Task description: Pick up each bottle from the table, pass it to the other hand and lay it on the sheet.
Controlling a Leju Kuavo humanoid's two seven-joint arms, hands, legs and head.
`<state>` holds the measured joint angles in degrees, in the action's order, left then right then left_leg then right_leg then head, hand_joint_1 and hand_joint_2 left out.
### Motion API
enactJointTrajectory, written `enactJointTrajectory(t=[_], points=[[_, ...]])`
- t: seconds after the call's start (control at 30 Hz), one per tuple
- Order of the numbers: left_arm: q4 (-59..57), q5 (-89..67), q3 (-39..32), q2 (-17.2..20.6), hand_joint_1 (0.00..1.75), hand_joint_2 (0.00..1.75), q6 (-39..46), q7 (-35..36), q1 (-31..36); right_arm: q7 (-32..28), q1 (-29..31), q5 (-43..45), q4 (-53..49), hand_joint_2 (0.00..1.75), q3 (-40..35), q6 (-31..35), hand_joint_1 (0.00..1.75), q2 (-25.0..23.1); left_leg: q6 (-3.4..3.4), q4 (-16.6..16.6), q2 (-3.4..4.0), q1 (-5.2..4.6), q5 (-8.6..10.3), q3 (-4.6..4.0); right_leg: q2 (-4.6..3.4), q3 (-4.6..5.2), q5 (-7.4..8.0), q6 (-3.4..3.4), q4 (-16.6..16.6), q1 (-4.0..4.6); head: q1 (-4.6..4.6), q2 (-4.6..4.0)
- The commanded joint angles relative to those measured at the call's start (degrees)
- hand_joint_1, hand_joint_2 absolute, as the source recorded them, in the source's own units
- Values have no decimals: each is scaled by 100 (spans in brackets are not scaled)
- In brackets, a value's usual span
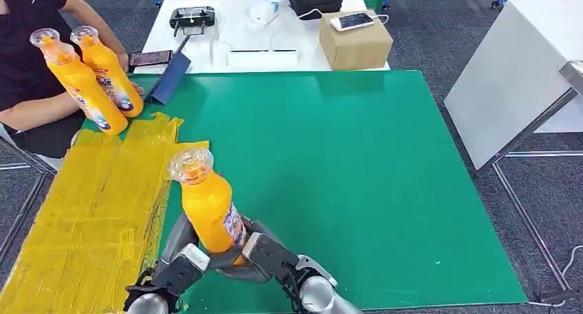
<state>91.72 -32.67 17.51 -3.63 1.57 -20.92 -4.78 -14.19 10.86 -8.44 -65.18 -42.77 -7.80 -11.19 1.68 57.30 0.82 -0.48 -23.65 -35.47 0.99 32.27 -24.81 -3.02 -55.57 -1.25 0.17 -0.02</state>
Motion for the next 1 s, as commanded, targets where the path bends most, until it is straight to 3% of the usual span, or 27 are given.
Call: enactJointTrajectory(t=[0.03,0.2,0.23,0.27,0.77,1.0], points=[[-1132,-195,-100,296,0,175,-62,233,513,-55,354,-93,526,175,-675,-92,175,20,-18,-3,-5,11,-8,25,-10,-27,-4,21,7,9,0,0],[-1366,-115,-177,315,0,175,-176,241,600,-61,417,-112,680,175,-747,-64,175,-33,-19,-3,-1,11,-6,21,-13,-22,-2,21,7,10,0,0],[-1322,-1,-221,280,9,175,-207,175,575,-70,431,-111,709,175,-767,-63,175,-35,-21,-3,0,12,-8,26,-16,-26,-3,24,6,10,2,0],[-1270,172,-280,237,175,175,-270,101,544,-78,434,-107,725,175,-770,-63,175,-39,-23,-1,3,14,-10,28,-20,-27,-4,27,4,13,0,0],[-921,697,-499,110,175,175,-447,-92,365,-95,442,-106,753,175,-788,-49,175,-41,-12,1,-6,9,-4,7,-5,-9,-2,15,3,7,2,0],[-751,1706,-888,-7,175,175,-1030,-191,205,-105,491,-130,889,175,-791,-36,175,-101,-15,2,2,10,-8,11,-14,-11,-3,17,3,9,0,0]])
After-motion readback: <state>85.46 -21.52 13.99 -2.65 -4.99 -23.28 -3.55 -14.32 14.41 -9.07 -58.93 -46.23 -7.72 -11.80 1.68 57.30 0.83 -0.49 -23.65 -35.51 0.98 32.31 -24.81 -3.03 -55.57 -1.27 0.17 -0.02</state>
